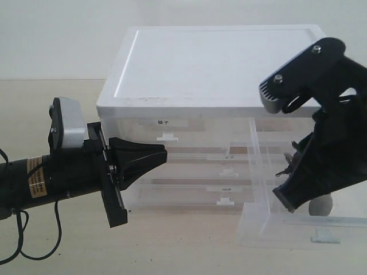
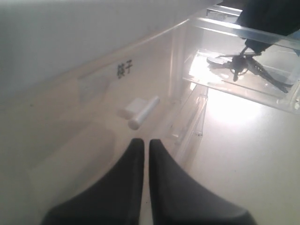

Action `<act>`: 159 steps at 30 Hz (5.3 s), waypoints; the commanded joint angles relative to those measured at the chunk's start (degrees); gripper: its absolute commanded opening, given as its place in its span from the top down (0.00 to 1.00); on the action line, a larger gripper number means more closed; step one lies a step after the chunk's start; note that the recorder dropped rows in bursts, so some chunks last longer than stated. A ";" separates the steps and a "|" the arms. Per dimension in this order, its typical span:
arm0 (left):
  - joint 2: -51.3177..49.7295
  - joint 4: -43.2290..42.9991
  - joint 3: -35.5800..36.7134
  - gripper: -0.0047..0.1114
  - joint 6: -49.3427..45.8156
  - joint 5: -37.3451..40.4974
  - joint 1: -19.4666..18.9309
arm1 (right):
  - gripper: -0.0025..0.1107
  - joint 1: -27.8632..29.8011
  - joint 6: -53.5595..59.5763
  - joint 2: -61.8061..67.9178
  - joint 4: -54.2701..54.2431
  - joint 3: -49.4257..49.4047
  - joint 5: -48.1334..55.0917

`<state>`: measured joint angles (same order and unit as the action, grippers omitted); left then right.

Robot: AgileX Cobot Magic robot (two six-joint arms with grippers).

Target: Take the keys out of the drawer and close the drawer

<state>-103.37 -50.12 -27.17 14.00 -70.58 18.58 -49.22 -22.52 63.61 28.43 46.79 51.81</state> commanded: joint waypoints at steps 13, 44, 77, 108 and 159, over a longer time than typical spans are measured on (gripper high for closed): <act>-0.33 -0.34 -0.20 0.92 0.77 0.62 -0.02 | 0.98 0.11 3.96 -10.38 -0.87 5.26 0.14; 24.61 3.88 13.60 0.92 -0.78 0.62 -0.02 | 0.98 0.02 20.14 0.08 -18.69 19.64 -5.91; 46.94 37.27 27.17 0.92 -2.08 0.62 -0.02 | 0.98 -2.94 19.70 17.63 -15.49 12.54 -10.55; 46.94 37.05 27.17 0.92 -1.60 0.62 -0.02 | 0.59 -2.94 18.69 17.52 -13.97 12.54 -9.73; 13.44 -2.21 2.01 0.92 3.26 14.74 34.80 | 0.98 -2.94 13.40 -17.18 -5.78 7.19 -11.15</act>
<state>-87.68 -57.04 -22.54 18.68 -59.37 51.29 -52.01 -8.12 46.59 21.39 54.17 41.33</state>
